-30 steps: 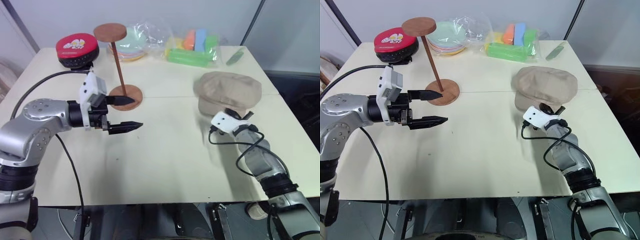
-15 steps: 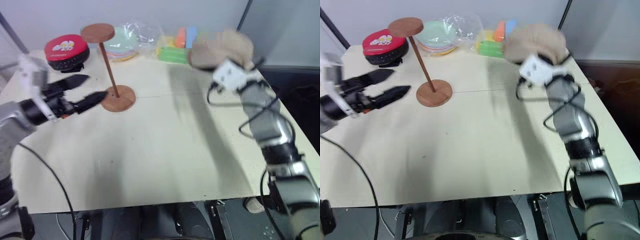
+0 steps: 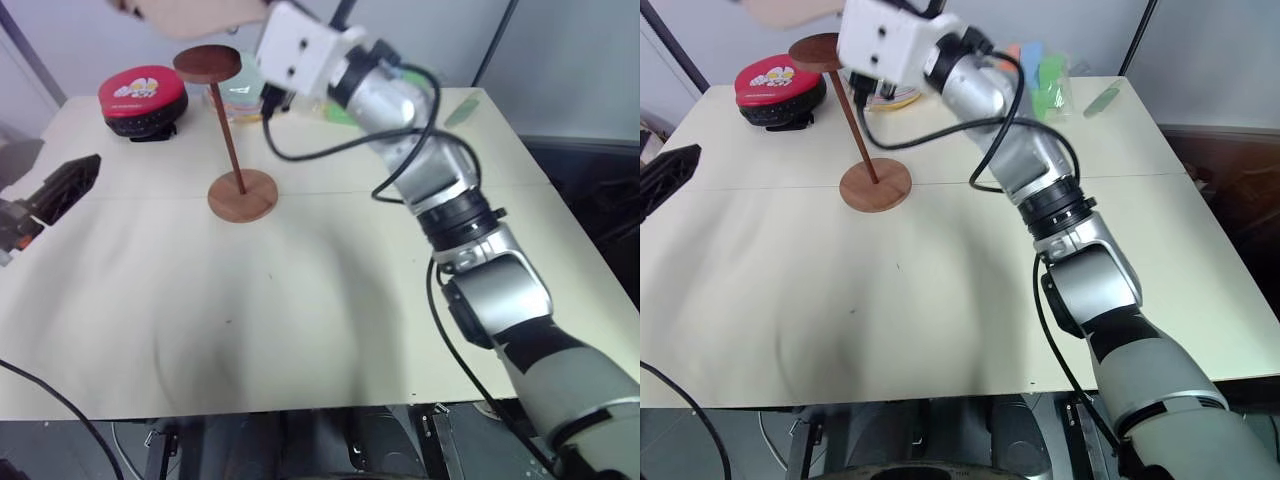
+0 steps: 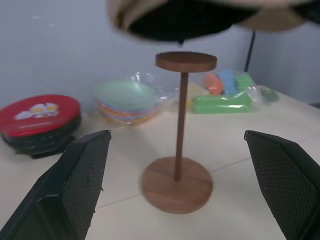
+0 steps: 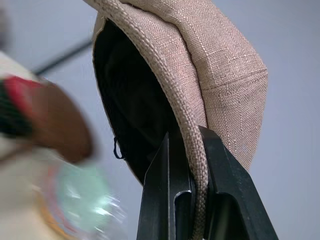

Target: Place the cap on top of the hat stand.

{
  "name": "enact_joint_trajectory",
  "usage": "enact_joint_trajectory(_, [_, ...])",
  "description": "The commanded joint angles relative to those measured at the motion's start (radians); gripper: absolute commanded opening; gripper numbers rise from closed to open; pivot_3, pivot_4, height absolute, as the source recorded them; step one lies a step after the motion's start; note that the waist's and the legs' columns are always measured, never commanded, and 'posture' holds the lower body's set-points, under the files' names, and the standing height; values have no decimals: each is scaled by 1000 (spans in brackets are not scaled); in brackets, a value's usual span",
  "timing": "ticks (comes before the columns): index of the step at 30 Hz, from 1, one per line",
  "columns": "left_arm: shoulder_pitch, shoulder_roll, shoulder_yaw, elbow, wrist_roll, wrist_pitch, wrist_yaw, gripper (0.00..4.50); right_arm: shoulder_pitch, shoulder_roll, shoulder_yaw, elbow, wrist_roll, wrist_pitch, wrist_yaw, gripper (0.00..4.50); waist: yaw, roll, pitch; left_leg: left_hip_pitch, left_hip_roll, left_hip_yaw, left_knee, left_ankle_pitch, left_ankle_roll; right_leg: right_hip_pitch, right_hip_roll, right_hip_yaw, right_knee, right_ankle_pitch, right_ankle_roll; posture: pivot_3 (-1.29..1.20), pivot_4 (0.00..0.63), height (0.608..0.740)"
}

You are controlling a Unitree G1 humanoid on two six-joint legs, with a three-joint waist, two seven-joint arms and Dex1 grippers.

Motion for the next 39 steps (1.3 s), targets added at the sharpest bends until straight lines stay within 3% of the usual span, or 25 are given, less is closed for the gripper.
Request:
enact_joint_trajectory(1, [29,32,56,-37,-21,-16,3,4500,88,8,30,-95,-24,-19,2,60,1,0,0,0,0,0,0,0,0,0,0,0,0,0,0,0,150,740])
enact_joint_trajectory(7, [37,68,55,-14,-40,-21,-1,4500,233,6,126,-103,-118,-72,-16,60,-3,0,0,0,0,0,0,0,-1,-1,1,0,1,0,0,0,150,740])
enact_joint_trajectory(13, [4,98,-23,14,-28,-41,-17,4500,191,47,128,13,-156,-73,-71,60,-9,0,0,0,0,1,-1,1,-1,-2,2,0,2,0,0,0,150,740])
enact_joint_trajectory(16, [-18,108,-71,21,-17,-56,-26,4500,174,54,109,28,-147,-71,-87,1020,-9,0,0,0,0,0,-1,1,-1,-2,1,0,2,0,0,0,150,740])
enact_joint_trajectory(21, [-59,117,-168,23,9,-83,-42,4500,224,43,111,-47,-137,-60,-55,3670,-4,0,0,0,0,0,-1,1,-1,-2,1,0,2,0,0,0,150,740])
enact_joint_trajectory(23, [-75,117,-206,16,16,-92,-49,4500,247,32,117,-85,-146,-56,-41,4429,-3,0,0,0,0,0,-1,1,-1,-2,1,0,2,0,0,0,150,740])
enact_joint_trajectory(31, [-103,144,-416,-62,143,-169,-107,4500,450,-110,59,-362,-60,16,162,4429,2,0,0,0,0,0,-1,1,-1,-1,1,0,2,0,0,0,150,740])
enact_joint_trajectory(35, [-35,236,-625,-117,507,-380,-114,4500,584,-229,-82,-599,172,220,387,4429,1,1,1,0,-1,0,-1,1,-1,0,1,0,1,0,0,0,150,740])
enact_joint_trajectory(39, [-60,242,-825,-111,850,-565,-22,4500,609,-353,-277,-812,522,675,606,4429,0,2,1,0,0,0,-1,1,-1,0,2,0,1,0,0,0,150,740])
